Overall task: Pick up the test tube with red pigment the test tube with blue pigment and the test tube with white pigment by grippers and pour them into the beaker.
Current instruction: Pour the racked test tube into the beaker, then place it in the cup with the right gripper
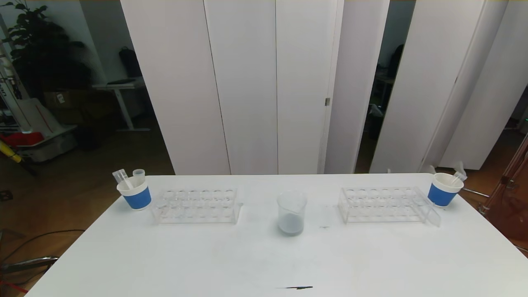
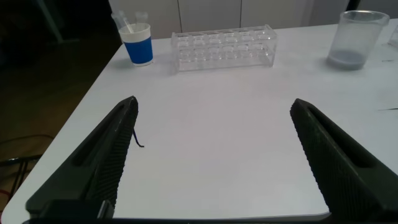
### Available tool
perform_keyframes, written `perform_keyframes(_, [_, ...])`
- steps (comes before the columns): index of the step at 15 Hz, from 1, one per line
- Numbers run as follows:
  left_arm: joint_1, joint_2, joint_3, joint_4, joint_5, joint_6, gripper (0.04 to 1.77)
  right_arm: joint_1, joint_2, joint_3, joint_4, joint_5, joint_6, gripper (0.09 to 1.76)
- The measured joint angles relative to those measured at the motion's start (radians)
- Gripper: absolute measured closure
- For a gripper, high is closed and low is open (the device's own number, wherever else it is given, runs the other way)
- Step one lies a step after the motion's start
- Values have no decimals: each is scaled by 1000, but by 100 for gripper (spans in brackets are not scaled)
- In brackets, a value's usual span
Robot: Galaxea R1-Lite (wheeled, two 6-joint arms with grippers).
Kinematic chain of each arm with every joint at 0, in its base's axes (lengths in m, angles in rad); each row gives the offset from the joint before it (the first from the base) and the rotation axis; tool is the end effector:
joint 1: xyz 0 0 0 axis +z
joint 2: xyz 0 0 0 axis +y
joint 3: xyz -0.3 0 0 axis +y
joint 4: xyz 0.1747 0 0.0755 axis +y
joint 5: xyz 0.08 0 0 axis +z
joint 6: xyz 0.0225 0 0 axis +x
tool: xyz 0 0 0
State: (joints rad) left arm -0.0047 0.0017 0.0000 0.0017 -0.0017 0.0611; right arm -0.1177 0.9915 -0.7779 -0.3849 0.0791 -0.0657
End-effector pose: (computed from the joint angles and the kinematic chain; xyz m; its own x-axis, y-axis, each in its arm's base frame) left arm -0.0227 0.0001 0.0754 1.0000 -0.0064 -0.0034 0.0066 0.9981 0.0611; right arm 0.1228 -0.0127 0.3053 0.9848 -0.0369 0.1699 0.0508 0.9956 -0.0781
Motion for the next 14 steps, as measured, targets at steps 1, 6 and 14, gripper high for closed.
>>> perform_keyframes(1, [0, 0, 0, 0, 0, 0, 6, 9, -124, 29, 96, 4, 0, 14])
perform_keyframes(6, [0, 0, 0, 0, 0, 0, 6, 77, -689, 257, 531, -10, 7, 14])
perform_keyframes(14, [0, 0, 0, 0, 0, 0, 6, 118, -983, 686, 565, -78, 81, 14])
